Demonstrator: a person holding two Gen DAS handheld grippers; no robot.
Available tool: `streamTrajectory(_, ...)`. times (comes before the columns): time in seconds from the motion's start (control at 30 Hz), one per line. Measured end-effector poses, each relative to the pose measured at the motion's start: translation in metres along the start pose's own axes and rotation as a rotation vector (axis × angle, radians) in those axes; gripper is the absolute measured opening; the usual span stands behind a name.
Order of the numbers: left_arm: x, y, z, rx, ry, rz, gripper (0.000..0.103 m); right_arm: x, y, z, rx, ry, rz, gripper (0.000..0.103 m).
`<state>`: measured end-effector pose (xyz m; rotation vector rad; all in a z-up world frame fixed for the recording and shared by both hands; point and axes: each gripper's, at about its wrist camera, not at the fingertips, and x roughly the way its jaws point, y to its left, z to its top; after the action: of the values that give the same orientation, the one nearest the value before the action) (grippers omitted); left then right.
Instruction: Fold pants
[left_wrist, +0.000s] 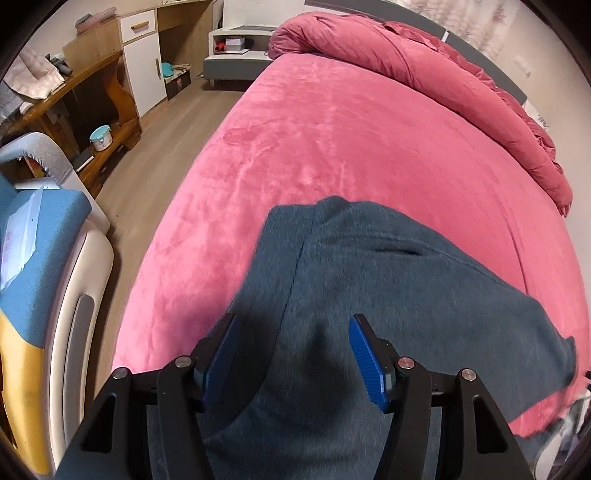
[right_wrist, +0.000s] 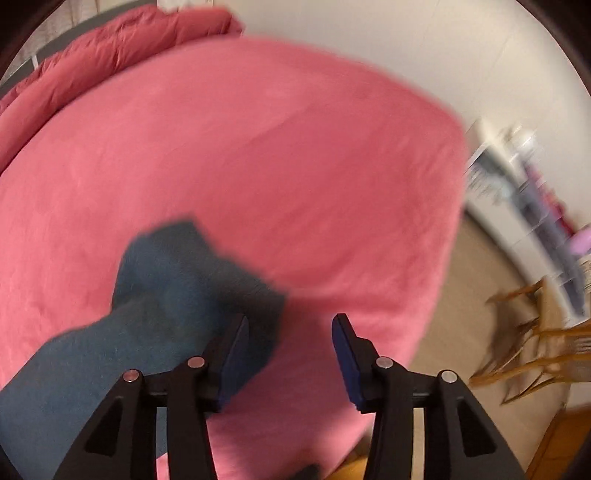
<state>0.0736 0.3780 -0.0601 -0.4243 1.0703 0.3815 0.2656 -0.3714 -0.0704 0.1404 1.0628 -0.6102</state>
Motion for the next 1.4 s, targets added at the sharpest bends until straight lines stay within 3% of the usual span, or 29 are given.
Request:
streamTrajectory(0.03,0.004,-0.002,0.003,0.002,0.0,-0.007,0.062,-0.007,-0.004,0.004,0.011,-0.024,0.012,0.048)
streamTrajectory(0.07,0.007,-0.005,0.005,0.007,0.001,-0.003,0.062,-0.011,-0.005,0.009,0.014,-0.025,0.096,0.049)
streamTrajectory(0.13,0.013,-0.012,0.01,0.023,0.003,0.004,0.062,-0.011,0.032,0.002,-0.05,0.002,0.212,0.05)
streamTrajectory(0.23,0.018,-0.021,0.015,0.042,0.005,0.012,0.062,0.0,0.059,0.001,-0.178,0.01,0.213,0.053)
streamTrajectory(0.33,0.022,-0.028,0.017,0.054,0.012,0.009,0.062,0.032,0.082,0.008,-0.179,0.103,0.239,0.056)
streamTrajectory(0.4,0.025,-0.031,0.018,0.074,0.016,0.024,0.062,0.058,0.095,0.014,-0.232,0.175,0.163,0.056)
streamTrajectory(0.43,0.026,-0.031,0.018,0.081,0.016,0.03,0.062,0.07,0.1,0.013,-0.257,0.217,0.189,0.054)
streamTrajectory(0.47,0.026,-0.031,0.018,0.093,0.012,0.038,0.062,0.076,0.105,0.012,-0.283,0.228,0.195,0.046)
streamTrajectory(0.5,0.026,-0.031,0.018,0.102,0.007,0.046,0.062,0.076,0.107,0.012,-0.3,0.214,0.176,0.022)
streamTrajectory(0.57,0.023,-0.027,0.018,0.104,-0.02,0.06,0.062,0.066,0.103,0.017,-0.301,0.162,0.178,0.011)
streamTrajectory(0.6,0.02,-0.025,0.017,0.1,-0.035,0.059,0.062,0.056,0.097,0.023,-0.288,0.11,0.177,0.01)
streamTrajectory(0.7,0.012,-0.014,0.022,0.067,-0.092,0.023,0.062,0.021,0.062,0.047,-0.162,-0.082,0.204,0.01)
streamTrajectory(0.77,0.019,-0.012,0.025,0.061,-0.063,0.001,0.062,0.012,0.052,0.056,-0.123,-0.162,0.191,0.012)
streamTrajectory(0.87,0.041,-0.019,0.025,0.074,-0.006,0.002,0.062,0.046,0.064,0.06,-0.144,-0.066,0.121,0.023)
streamTrajectory(0.9,0.052,-0.024,0.025,0.092,0.02,0.031,0.062,0.058,0.07,0.057,-0.149,-0.027,0.095,0.032)
streamTrajectory(0.93,0.064,-0.027,0.027,0.096,0.033,0.089,0.062,0.068,0.072,0.054,-0.141,0.008,0.073,0.035)
streamTrajectory(1.07,0.093,-0.017,0.039,-0.003,0.07,0.151,0.073,0.072,0.05,0.047,-0.038,0.006,0.063,0.04)
streamTrajectory(1.17,0.102,-0.019,0.051,-0.001,0.047,0.189,0.073,0.057,0.029,0.034,-0.03,0.01,0.124,0.04)
streamTrajectory(1.23,0.101,-0.022,0.053,0.032,0.018,0.209,0.073,0.045,0.008,0.007,-0.056,0.022,0.187,0.04)
streamTrajectory(1.4,0.078,-0.015,0.05,-0.006,-0.009,0.169,0.069,0.016,-0.037,-0.049,-0.038,0.108,0.363,0.041)
